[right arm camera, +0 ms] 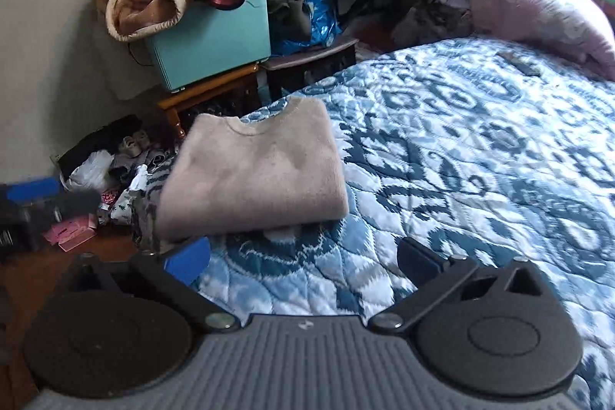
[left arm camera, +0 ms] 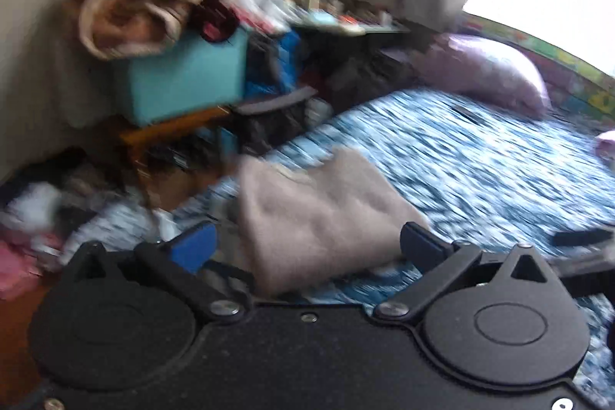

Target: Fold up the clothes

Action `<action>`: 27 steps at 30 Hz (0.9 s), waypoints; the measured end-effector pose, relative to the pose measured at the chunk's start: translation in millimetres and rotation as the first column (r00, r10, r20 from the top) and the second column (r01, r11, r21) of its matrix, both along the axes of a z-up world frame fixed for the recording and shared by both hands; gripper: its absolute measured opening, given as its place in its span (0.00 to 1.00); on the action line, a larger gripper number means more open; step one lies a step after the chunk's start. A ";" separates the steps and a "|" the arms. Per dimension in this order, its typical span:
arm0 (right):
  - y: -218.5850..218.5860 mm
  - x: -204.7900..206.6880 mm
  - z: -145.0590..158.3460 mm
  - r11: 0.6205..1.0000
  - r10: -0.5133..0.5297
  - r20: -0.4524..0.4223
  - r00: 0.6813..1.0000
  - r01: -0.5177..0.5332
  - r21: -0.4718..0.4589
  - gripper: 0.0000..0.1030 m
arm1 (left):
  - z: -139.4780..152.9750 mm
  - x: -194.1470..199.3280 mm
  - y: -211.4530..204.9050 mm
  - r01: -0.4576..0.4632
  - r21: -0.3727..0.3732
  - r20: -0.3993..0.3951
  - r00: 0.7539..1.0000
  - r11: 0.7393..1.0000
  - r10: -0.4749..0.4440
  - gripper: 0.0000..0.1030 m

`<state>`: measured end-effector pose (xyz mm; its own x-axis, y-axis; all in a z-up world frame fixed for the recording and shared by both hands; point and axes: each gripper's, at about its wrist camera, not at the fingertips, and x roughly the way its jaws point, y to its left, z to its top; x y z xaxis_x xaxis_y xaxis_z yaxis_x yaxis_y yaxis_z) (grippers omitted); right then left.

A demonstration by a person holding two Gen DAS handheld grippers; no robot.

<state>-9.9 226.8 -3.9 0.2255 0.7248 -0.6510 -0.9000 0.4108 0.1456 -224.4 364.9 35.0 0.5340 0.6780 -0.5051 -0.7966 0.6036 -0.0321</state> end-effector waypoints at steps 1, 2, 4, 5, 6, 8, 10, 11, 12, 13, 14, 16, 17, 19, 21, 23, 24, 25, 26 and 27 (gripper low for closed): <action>-4.7 -7.3 4.7 1.000 -0.005 0.018 1.000 0.005 -0.002 1.00 | 6.1 -2.0 -5.2 -0.020 0.003 -0.009 1.000 1.000 0.020 1.00; -10.2 -14.2 9.6 1.000 -0.011 0.033 0.999 0.012 -0.004 1.00 | 12.3 -4.0 -10.3 -0.040 0.005 -0.019 0.999 0.999 0.040 1.00; -18.3 -24.9 18.1 1.000 -0.019 0.044 0.999 0.019 -0.006 1.00 | 23.2 -9.7 -19.7 -0.076 0.003 -0.027 0.997 0.997 0.076 1.00; -21.0 -29.1 22.0 1.000 -0.024 0.048 0.999 0.024 -0.006 1.00 | 24.7 -11.7 -25.5 -0.073 0.016 -0.034 0.997 0.997 0.073 1.00; -23.8 -33.3 26.0 1.000 -0.030 0.052 0.998 0.030 -0.005 1.00 | 26.3 -13.7 -31.2 -0.070 0.029 -0.041 0.997 0.997 0.071 1.00; -30.0 -43.2 34.1 0.999 -0.037 0.075 0.997 0.037 -0.003 1.00 | 29.4 -17.8 -42.8 -0.063 0.056 -0.056 0.996 0.996 0.066 1.00; -36.1 -52.8 41.3 0.999 -0.039 0.093 0.995 0.039 0.001 1.00 | 32.5 -21.8 -54.3 -0.056 0.082 -0.071 0.996 0.995 0.062 1.00; -38.8 -56.9 44.9 0.999 -0.039 0.098 0.994 0.039 0.004 1.00 | 34.1 -23.8 -60.0 -0.053 0.096 -0.078 0.995 0.994 0.060 1.00; -41.0 -60.2 48.0 0.999 -0.042 0.102 0.994 0.042 0.007 1.00 | 35.6 -25.8 -65.8 -0.049 0.109 -0.085 0.995 0.993 0.059 1.00; -43.0 -62.6 50.5 0.999 -0.046 0.102 0.994 0.045 0.011 1.00 | 37.2 -27.9 -71.5 -0.045 0.122 -0.093 0.994 0.992 0.057 1.00; -45.0 -64.8 53.0 0.999 -0.049 0.102 0.994 0.048 0.016 1.00 | 38.3 -29.8 -73.4 -0.034 0.109 -0.093 0.995 0.993 0.044 1.00; -47.4 -68.2 55.9 0.998 -0.054 0.110 0.992 0.051 0.024 1.00 | 39.2 -32.8 -76.3 -0.027 0.092 -0.097 0.995 0.995 0.036 1.00; -48.4 -69.9 57.2 0.998 -0.056 0.115 0.992 0.053 0.028 1.00 | 39.1 -33.9 -77.4 -0.031 0.086 -0.101 0.994 0.996 0.040 1.00; -50.5 -73.1 59.1 0.998 -0.057 0.117 0.992 0.053 0.031 1.00 | 38.4 -36.0 -77.8 -0.040 0.063 -0.089 0.995 0.997 0.045 1.00; -52.1 -74.9 59.6 0.998 -0.056 0.110 0.992 0.053 0.031 1.00 | 37.6 -36.5 -77.8 -0.044 0.035 -0.079 0.996 0.998 0.047 1.00; -52.6 -75.7 59.0 0.998 -0.060 0.110 0.992 0.058 0.028 1.00 | 37.7 -35.7 -78.6 -0.037 0.007 -0.080 0.996 0.999 0.038 1.00; -52.8 -76.1 58.5 0.998 -0.064 0.113 0.992 0.062 0.025 1.00 | 37.5 -34.6 -78.9 -0.033 0.004 -0.084 0.996 0.999 0.033 1.00; -52.8 -76.1 58.0 0.998 -0.065 0.111 0.992 0.063 0.021 1.00 | 37.2 -33.6 -79.2 -0.029 0.000 -0.087 0.996 1.000 0.029 1.00; -52.7 -76.3 57.5 0.998 -0.063 0.107 0.992 0.062 0.018 1.00 | 37.0 -32.5 -79.6 -0.025 -0.003 -0.090 0.996 1.000 0.025 1.00; -52.6 -76.5 57.3 0.998 -0.062 0.104 0.993 0.061 0.017 1.00 | 36.8 -31.5 -79.9 -0.021 -0.006 -0.093 0.995 1.000 0.020 1.00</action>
